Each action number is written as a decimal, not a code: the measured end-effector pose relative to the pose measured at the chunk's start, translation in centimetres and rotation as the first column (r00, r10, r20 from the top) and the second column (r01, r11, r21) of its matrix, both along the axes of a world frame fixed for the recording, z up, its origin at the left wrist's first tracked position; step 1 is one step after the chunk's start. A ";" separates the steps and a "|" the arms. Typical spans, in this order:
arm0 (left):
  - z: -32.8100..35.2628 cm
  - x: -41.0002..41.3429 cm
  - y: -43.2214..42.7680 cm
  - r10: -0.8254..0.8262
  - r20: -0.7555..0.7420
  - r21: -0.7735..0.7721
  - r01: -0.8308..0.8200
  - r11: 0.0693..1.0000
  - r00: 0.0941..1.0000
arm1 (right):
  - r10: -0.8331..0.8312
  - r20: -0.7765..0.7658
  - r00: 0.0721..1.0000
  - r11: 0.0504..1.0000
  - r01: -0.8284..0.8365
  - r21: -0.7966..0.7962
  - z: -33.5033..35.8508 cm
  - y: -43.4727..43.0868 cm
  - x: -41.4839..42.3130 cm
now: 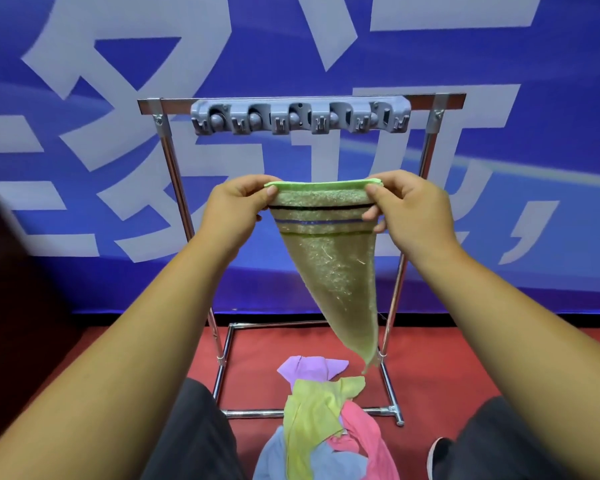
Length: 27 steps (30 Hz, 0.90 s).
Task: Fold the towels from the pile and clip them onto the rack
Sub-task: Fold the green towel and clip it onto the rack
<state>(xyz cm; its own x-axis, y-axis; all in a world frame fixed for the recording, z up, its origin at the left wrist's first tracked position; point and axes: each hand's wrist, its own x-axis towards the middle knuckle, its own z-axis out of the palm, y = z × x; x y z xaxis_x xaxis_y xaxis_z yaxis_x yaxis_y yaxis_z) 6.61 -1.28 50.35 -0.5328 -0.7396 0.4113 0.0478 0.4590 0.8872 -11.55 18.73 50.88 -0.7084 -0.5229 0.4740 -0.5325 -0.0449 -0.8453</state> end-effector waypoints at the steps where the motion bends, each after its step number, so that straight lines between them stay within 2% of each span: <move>1: -0.4 -0.2 0.0 0.009 -0.003 0.010 -0.009 1.000 1.000 | -0.041 -0.054 0.998 0.999 0.042 0.023 -0.4 0.1 0.0; 4: -1.8 -1.1 0.4 -0.004 0.016 0.123 0.002 0.992 1.000 | -0.076 -0.215 0.974 0.981 0.112 0.161 -1.7 0.2 -0.3; 8: -3.0 -1.8 0.9 -0.066 0.008 0.217 0.063 0.974 0.998 | -0.095 -0.232 0.968 0.980 0.133 0.151 -2.8 0.1 -1.1; 9: -3.2 -1.9 0.9 -0.076 0.007 0.221 0.073 0.972 0.997 | -0.103 -0.212 0.972 0.981 0.134 0.138 -3.0 0.0 -1.2; 13: -3.9 -2.4 1.2 -0.084 0.032 0.207 0.075 0.976 0.996 | -0.049 0.057 0.997 0.997 0.045 0.061 -4.1 -0.3 -1.7; 15: -4.4 -2.4 1.1 -0.070 0.039 0.198 0.061 0.978 0.997 | -0.024 0.129 0.991 1.000 0.021 0.023 -4.9 -0.4 -1.8; 18: -5.4 -2.2 1.1 -0.060 0.022 0.227 0.053 0.972 0.998 | -0.003 0.172 0.985 1.000 0.007 -0.027 -6.2 -0.4 -1.6; 22: -7.1 -2.0 0.9 -0.022 0.002 0.279 0.021 0.960 1.000 | -0.008 0.238 0.971 1.000 0.010 -0.008 -8.4 -0.8 -1.2; 27: -9.5 -2.2 0.7 0.017 -0.016 0.300 -0.012 0.954 1.000 | -0.032 0.234 0.972 0.999 0.029 0.014 -10.9 -1.5 -0.8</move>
<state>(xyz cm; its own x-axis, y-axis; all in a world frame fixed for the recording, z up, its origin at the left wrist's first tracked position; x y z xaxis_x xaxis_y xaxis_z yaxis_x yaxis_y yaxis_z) 4.40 -0.59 40.88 -0.5154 -0.8380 0.1791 0.0610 0.1726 0.9831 -12.38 17.21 39.93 -0.8146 -0.5036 0.2877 -0.3207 -0.0223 -0.9469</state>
